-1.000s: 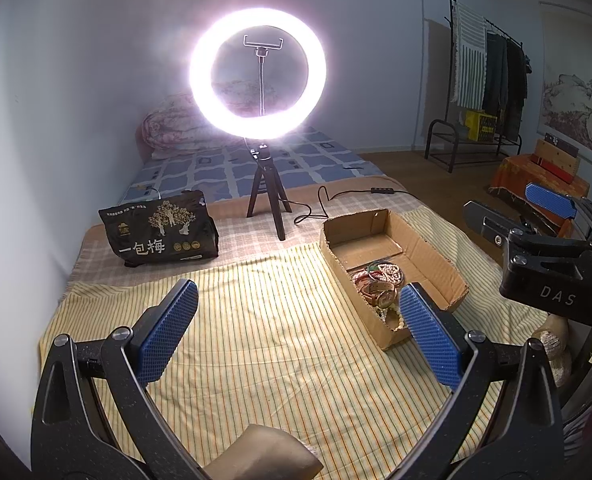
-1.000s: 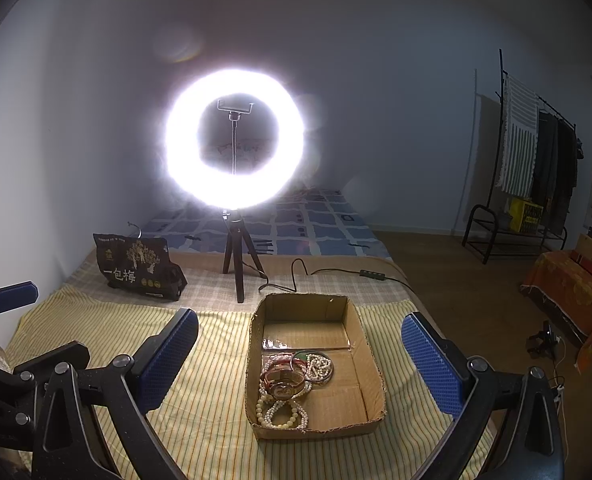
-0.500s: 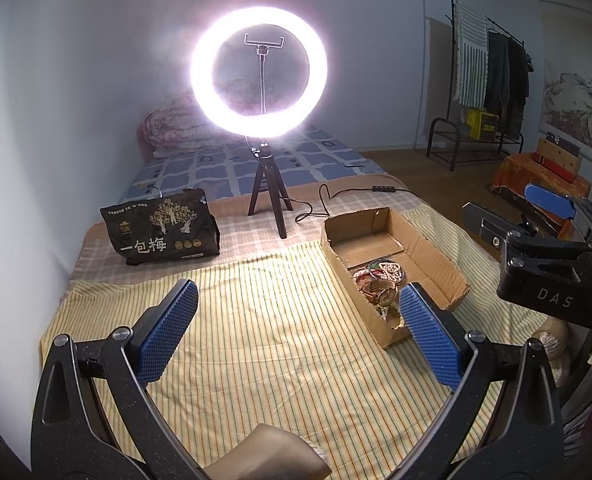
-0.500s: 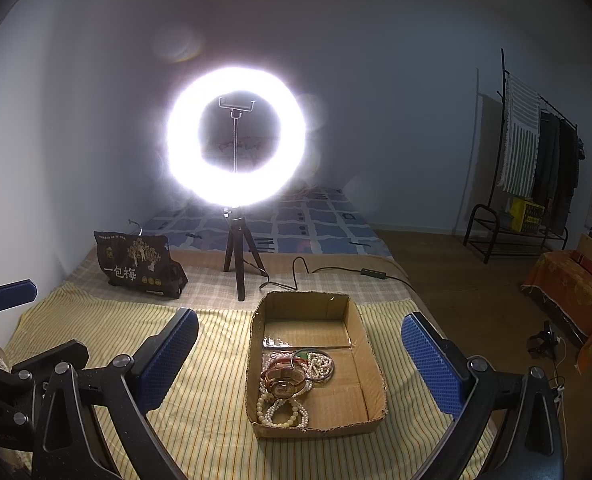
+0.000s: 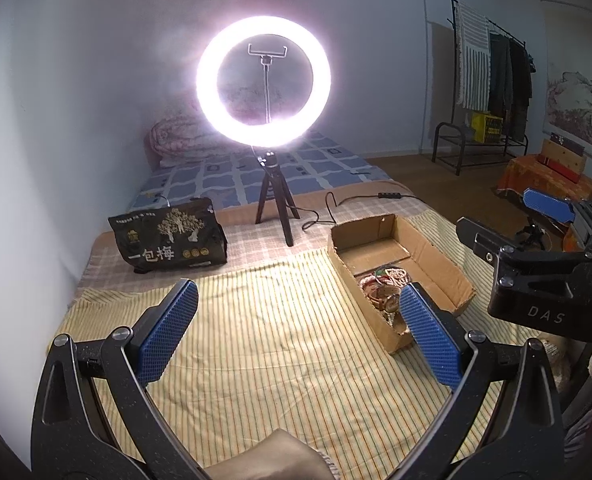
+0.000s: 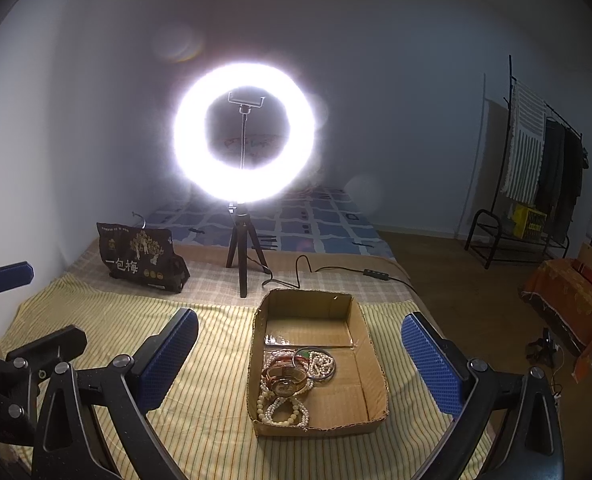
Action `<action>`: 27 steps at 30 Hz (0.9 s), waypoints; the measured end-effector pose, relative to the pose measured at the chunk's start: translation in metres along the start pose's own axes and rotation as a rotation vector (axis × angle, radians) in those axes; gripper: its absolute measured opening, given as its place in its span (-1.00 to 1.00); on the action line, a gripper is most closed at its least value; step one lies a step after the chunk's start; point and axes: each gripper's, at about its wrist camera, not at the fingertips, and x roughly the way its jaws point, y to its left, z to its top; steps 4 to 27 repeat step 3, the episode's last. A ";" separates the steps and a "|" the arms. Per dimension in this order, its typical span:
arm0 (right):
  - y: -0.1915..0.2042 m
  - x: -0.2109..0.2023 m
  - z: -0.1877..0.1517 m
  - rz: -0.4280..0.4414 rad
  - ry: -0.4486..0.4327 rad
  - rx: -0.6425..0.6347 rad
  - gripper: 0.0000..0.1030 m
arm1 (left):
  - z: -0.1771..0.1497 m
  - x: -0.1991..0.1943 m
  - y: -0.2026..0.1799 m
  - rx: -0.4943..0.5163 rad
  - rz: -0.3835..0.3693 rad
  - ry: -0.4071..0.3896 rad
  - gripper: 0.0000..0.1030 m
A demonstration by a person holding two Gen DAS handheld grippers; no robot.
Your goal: Organize jewelry
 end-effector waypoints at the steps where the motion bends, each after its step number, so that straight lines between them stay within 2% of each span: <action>1: 0.000 0.000 0.000 0.000 0.000 0.001 0.99 | 0.000 0.000 0.000 0.000 0.003 -0.002 0.99; 27: -0.001 0.000 0.000 -0.001 0.000 0.002 0.99 | 0.002 0.001 0.002 -0.002 0.009 -0.003 0.99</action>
